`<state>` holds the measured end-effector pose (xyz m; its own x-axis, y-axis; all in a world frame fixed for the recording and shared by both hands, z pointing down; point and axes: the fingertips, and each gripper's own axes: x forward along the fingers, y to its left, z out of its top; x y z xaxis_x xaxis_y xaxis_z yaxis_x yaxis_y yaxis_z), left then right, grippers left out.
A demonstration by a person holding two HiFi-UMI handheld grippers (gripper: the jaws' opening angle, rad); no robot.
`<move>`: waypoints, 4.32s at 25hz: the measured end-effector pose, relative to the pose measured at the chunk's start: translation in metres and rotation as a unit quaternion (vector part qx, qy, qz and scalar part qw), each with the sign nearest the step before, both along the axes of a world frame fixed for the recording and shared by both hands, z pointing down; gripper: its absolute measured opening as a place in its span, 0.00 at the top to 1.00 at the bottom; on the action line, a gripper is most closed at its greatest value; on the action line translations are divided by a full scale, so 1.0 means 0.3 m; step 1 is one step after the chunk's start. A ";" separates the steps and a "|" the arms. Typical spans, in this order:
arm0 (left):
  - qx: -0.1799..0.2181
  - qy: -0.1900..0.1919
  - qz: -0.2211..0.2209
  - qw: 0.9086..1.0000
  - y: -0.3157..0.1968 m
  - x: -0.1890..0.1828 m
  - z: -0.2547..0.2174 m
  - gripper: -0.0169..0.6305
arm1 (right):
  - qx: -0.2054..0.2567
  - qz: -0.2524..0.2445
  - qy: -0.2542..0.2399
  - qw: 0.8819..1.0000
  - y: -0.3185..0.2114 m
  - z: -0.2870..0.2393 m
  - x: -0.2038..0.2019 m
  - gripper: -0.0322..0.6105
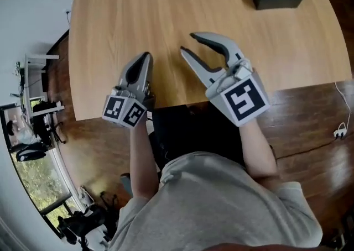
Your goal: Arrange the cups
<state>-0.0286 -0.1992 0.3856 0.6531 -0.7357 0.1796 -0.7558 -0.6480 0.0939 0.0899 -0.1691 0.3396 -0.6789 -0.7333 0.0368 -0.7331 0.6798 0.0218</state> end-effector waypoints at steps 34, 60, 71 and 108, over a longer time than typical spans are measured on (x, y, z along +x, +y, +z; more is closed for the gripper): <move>0.009 -0.006 0.037 0.999 0.041 0.079 0.028 0.96 | 0.008 0.051 0.003 0.999 0.009 0.052 0.086 0.77; 0.001 -0.003 0.053 0.999 0.049 0.069 -0.014 0.96 | -0.011 0.017 0.002 1.000 0.049 0.034 0.026 0.77; 0.009 0.001 0.041 0.999 0.035 0.082 -0.016 0.96 | -0.012 0.019 0.014 1.000 0.050 0.052 0.025 0.77; 0.012 0.002 0.042 0.999 0.029 0.086 -0.018 0.96 | -0.022 0.045 0.038 0.998 0.035 0.073 0.059 0.78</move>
<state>-0.0027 -0.1905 0.3803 0.7132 -0.6824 0.1600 -0.6984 -0.7113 0.0794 0.1075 -0.1587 0.3614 -0.6035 -0.7883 0.1198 -0.7892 0.6120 0.0511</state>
